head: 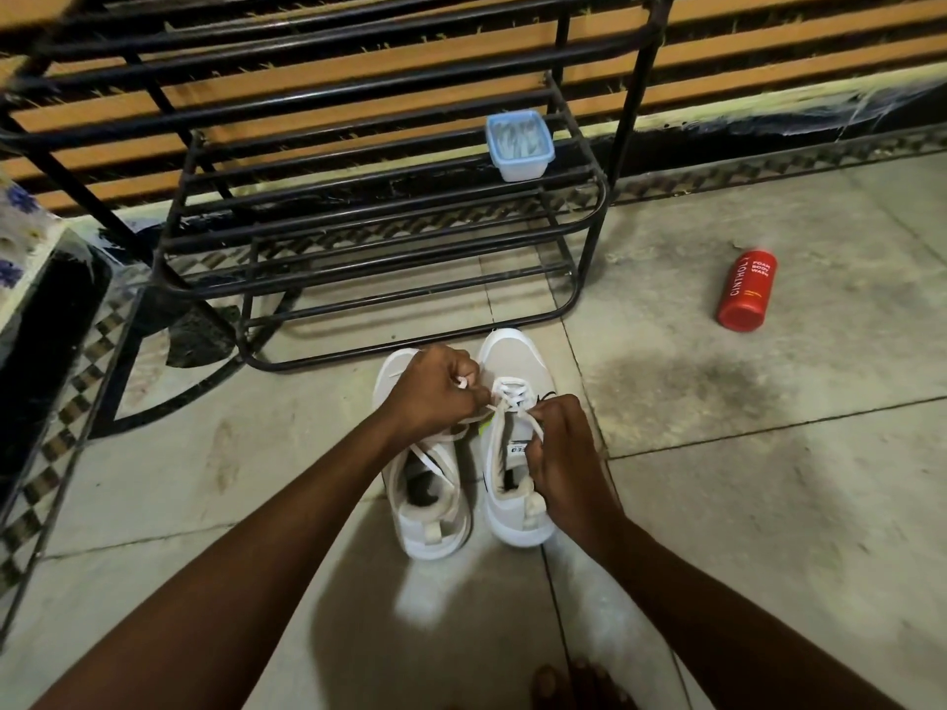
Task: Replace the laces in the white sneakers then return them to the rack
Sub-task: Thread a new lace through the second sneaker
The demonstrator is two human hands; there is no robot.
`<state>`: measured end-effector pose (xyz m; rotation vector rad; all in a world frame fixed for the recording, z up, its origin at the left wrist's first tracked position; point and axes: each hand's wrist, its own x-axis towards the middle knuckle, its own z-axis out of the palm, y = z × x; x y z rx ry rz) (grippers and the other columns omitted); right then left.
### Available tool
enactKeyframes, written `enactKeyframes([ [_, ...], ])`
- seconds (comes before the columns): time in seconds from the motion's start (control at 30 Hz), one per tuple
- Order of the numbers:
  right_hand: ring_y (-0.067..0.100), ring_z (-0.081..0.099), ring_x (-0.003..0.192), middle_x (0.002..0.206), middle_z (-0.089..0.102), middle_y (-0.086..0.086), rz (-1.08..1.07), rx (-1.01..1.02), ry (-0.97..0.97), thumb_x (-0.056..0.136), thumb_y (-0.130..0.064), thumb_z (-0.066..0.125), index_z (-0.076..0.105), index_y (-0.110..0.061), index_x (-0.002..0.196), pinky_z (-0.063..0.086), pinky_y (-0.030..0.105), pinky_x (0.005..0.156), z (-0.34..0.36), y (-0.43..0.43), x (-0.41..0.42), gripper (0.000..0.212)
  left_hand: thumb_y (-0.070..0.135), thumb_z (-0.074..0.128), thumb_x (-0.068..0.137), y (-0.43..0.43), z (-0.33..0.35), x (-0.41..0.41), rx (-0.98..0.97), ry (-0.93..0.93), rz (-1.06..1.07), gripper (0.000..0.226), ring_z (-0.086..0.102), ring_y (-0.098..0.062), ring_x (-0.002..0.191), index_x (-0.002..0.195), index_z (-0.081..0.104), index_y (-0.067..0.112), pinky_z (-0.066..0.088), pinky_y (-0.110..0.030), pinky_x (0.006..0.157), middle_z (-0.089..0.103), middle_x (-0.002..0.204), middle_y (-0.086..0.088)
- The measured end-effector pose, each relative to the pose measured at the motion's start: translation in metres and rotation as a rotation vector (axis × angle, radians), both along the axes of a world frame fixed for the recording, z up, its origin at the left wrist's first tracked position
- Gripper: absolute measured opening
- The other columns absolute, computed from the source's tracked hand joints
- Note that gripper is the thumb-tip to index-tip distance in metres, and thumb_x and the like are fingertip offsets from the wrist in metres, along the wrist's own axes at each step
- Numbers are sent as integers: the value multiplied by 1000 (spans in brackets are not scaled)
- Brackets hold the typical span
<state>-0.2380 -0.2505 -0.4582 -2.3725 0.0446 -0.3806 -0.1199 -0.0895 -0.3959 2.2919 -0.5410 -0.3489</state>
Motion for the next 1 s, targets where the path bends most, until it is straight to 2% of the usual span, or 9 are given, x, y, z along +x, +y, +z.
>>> enactKeyframes([
  [0.13, 29, 52, 94, 106, 52, 16, -69, 11, 64, 82, 8, 55, 60, 3, 102, 47, 47, 83, -2, 4, 5, 21, 39, 72, 73, -9, 3, -4, 500, -321, -3, 21, 67, -28, 94, 86, 77, 23, 50, -32, 79, 74, 92, -3],
  [0.23, 32, 54, 92, 105, 53, 19, -74, -70, 83, 83, 3, 58, 59, 3, 101, 48, 47, 80, -2, 4, 5, 18, 44, 72, 65, -19, 6, -3, 615, -264, -13, 35, 67, -29, 95, 93, 75, 23, 47, -30, 75, 73, 95, -4],
  [0.33, 33, 54, 88, 102, 52, 19, -79, -94, 78, 82, 2, 58, 59, 2, 97, 47, 46, 76, -3, 4, 5, 15, 46, 70, 60, -15, 5, -1, 559, -68, -12, 29, 66, -22, 95, 84, 72, 29, 53, -31, 80, 72, 95, 5],
  [0.43, 31, 54, 86, 100, 52, 17, -76, -98, 74, 82, 2, 59, 58, 0, 97, 48, 45, 74, -4, 4, 5, 15, 43, 71, 69, -10, 4, -2, 520, 31, -45, 20, 67, -16, 100, 86, 75, 35, 57, -37, 90, 73, 101, 11],
  [0.6, 34, 53, 78, 93, 51, 18, -64, -116, 62, 81, 3, 59, 54, -1, 89, 47, 46, 67, -2, 6, 7, 10, 41, 72, 80, -11, -1, -3, 599, 50, -109, 17, 63, -23, 109, 92, 70, 30, 54, -42, 93, 69, 109, 2],
  [0.73, 34, 54, 84, 99, 52, 17, -22, -133, 60, 83, 0, 61, 56, -1, 98, 49, 44, 73, -2, 2, 7, 16, 40, 69, 87, -12, 7, -5, 615, -98, -167, 13, 48, -24, 121, 95, 62, 32, 38, -45, 101, 60, 117, 1],
  [0.8, 33, 54, 89, 104, 52, 15, 16, -123, 50, 85, -5, 60, 57, -3, 106, 49, 44, 80, -1, -3, 7, 21, 37, 69, 89, -9, 16, -6, 497, -98, -103, 10, 54, -20, 118, 90, 60, 32, 30, -42, 96, 65, 108, 8],
  [0.9, 33, 56, 95, 107, 54, 14, 78, -46, 54, 86, -12, 66, 57, -3, 110, 49, 43, 83, 6, -12, 7, 27, 26, 69, 91, -2, 31, -8, 305, -75, -8, 11, 65, -12, 103, 82, 68, 31, 37, -41, 97, 71, 80, 19],
  [1.0, 35, 62, 99, 113, 59, 17, 138, -2, 74, 85, -16, 72, 56, 0, 122, 51, 44, 86, 15, -17, 12, 43, 20, 65, 91, 0, 43, -12, 255, -142, 36, 17, 67, -11, 95, 80, 67, 32, 36, -41, 98, 70, 72, 17],
])
